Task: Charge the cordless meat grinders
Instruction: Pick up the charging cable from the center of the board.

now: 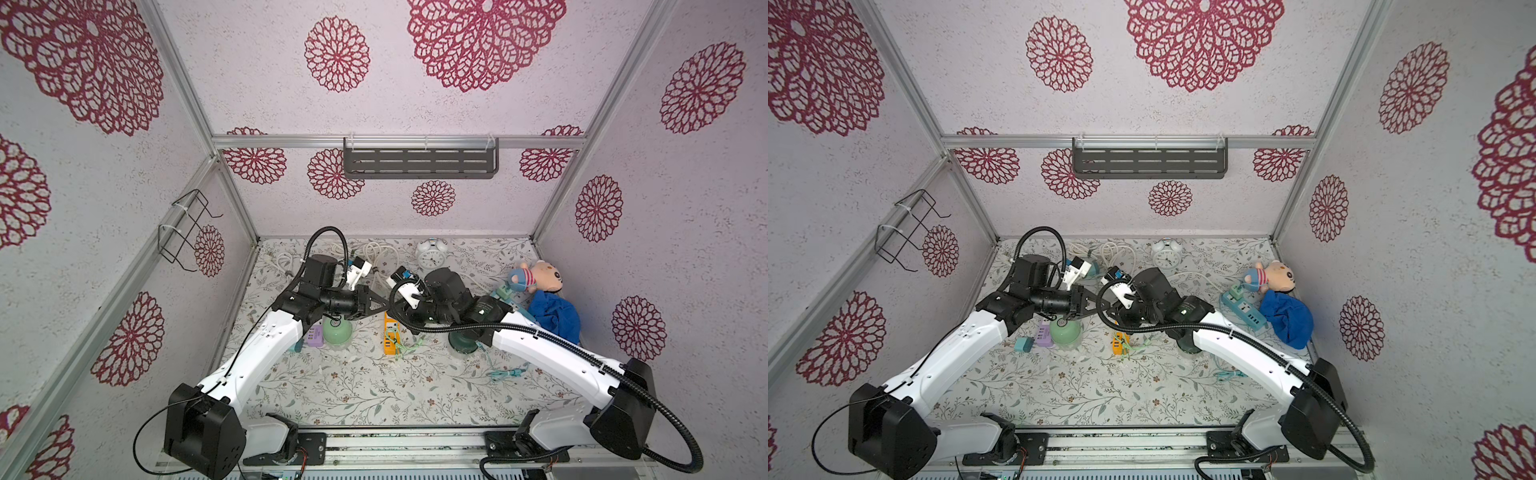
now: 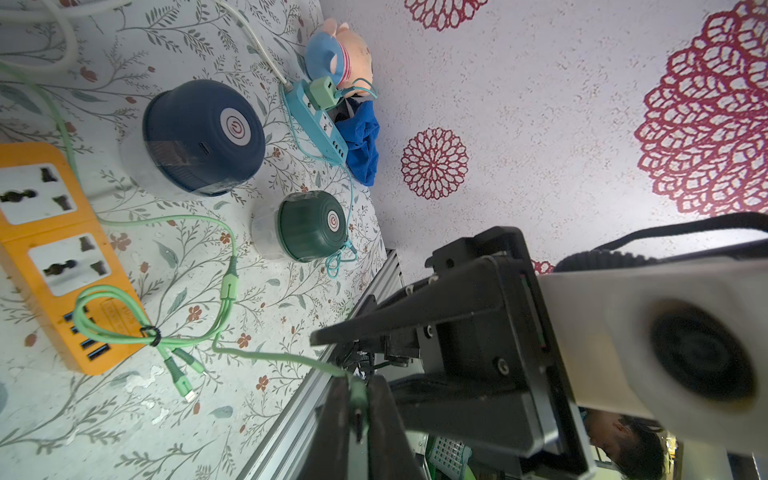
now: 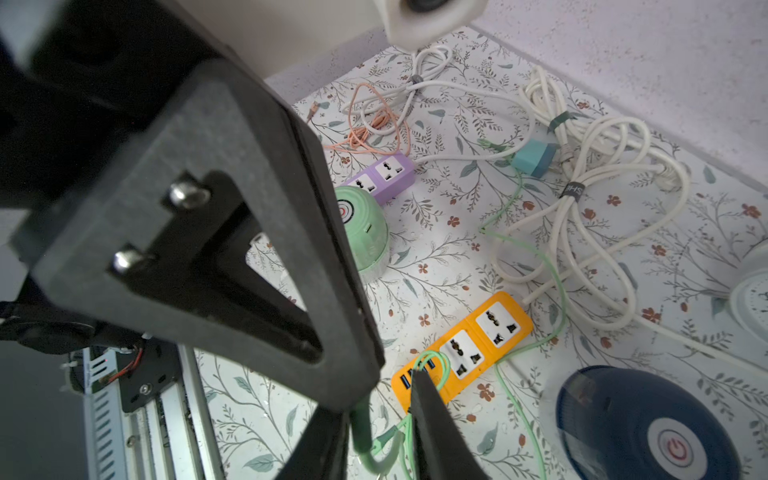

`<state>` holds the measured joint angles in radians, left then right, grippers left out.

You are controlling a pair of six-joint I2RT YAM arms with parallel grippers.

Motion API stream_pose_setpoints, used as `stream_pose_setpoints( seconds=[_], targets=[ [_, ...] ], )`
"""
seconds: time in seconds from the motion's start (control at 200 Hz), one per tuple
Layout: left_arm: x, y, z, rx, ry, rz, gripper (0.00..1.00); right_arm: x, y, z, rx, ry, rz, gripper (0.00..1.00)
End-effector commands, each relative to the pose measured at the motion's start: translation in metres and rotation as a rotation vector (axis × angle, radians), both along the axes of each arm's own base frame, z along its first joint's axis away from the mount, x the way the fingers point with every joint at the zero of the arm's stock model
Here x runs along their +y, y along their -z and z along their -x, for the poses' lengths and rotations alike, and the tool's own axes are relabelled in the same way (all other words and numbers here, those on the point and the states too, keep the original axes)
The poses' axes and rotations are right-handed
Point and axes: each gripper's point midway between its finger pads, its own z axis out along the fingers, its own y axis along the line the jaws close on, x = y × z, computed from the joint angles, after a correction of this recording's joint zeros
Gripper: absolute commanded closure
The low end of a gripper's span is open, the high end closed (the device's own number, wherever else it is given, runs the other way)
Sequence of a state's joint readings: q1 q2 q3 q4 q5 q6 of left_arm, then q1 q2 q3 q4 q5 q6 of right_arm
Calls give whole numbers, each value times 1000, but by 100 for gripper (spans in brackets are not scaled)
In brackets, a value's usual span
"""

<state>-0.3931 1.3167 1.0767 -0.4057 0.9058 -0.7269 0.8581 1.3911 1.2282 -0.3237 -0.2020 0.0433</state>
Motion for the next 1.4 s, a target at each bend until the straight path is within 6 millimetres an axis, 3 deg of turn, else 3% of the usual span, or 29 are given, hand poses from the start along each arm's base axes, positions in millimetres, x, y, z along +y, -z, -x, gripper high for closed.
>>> stream_pose_setpoints(
  seconds=[0.0, 0.105, 0.38, 0.535, 0.686, 0.776, 0.796, 0.921, 1.096, 1.196, 1.316, 1.396],
  targets=[
    [-1, -8, 5, -29, 19, 17, 100, -4, -25, -6, -57, 32, -30, 74],
    [-1, -8, 5, -27, 18, 18, 100, -3, -25, -5, -55, 27, -32, 86],
    [0, -5, 5, -21, 9, 15, 100, -3, -26, -3, -52, 21, -37, 100],
    [7, -5, -4, -43, -45, -8, 50, -10, -21, -4, -60, 40, -20, 100],
    [32, -7, -25, -109, -193, -67, 30, -25, -5, -10, -54, 92, 15, 100],
    [46, -10, -37, -170, -293, -68, 7, -37, -4, -19, -51, 137, 3, 100],
    [47, -11, -38, -178, -302, -58, 1, -39, -7, -22, -55, 148, -8, 100],
    [48, -10, -41, -189, -310, -28, 3, -40, -37, -42, -89, 183, -83, 100],
    [50, -9, -43, -238, -379, 65, 1, -23, -102, -81, -214, 231, -168, 100],
    [47, -6, -34, -338, -398, 3, 2, -24, -139, -111, -327, 295, -169, 100],
    [31, 1, -21, -423, -350, -96, 3, -38, -174, -150, -457, 393, -108, 100],
    [21, 2, -14, -504, -338, -133, 3, -60, -190, -177, -557, 506, -34, 100]
  ],
)
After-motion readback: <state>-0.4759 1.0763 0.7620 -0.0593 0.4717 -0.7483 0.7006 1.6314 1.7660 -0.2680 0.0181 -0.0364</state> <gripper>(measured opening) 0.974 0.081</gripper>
